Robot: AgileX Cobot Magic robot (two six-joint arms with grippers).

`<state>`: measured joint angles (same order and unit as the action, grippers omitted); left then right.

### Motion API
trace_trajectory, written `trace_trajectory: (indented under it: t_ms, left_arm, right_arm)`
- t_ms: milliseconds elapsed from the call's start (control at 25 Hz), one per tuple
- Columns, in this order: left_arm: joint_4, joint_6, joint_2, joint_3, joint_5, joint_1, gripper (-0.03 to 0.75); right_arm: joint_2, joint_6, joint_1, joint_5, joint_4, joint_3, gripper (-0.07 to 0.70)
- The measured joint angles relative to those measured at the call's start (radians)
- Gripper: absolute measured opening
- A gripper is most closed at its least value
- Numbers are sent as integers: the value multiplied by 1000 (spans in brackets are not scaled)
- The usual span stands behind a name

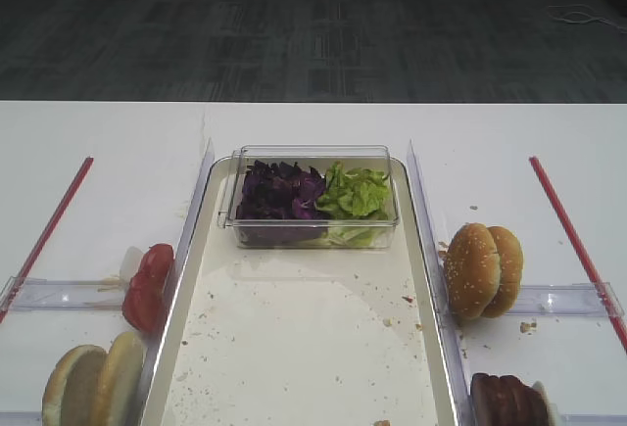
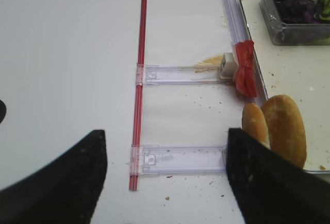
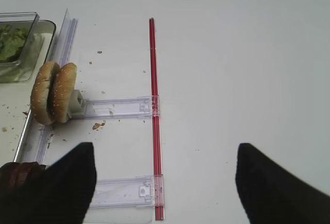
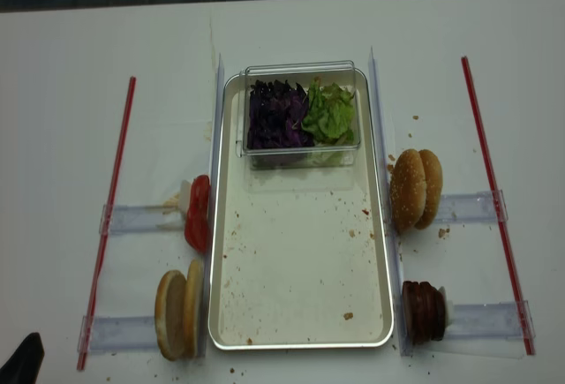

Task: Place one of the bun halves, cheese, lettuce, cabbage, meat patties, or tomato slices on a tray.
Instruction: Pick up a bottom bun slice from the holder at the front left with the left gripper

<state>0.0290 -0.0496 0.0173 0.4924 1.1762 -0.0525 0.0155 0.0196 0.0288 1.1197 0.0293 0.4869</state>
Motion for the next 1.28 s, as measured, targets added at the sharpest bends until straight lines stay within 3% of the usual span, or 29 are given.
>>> trace_trajectory:
  t_ms: [360, 960, 1280]
  left_arm:
    - [0, 0, -29, 0, 2, 0, 488]
    - [0, 37, -667, 4, 0, 0, 488]
    - [0, 50, -827, 8, -27, 0, 488]
  right_arm:
    - [0, 0, 0, 0, 0, 0, 589]
    - [0, 0, 0, -2, 0, 0, 589]
    - [0, 0, 0, -2, 0, 0, 589]
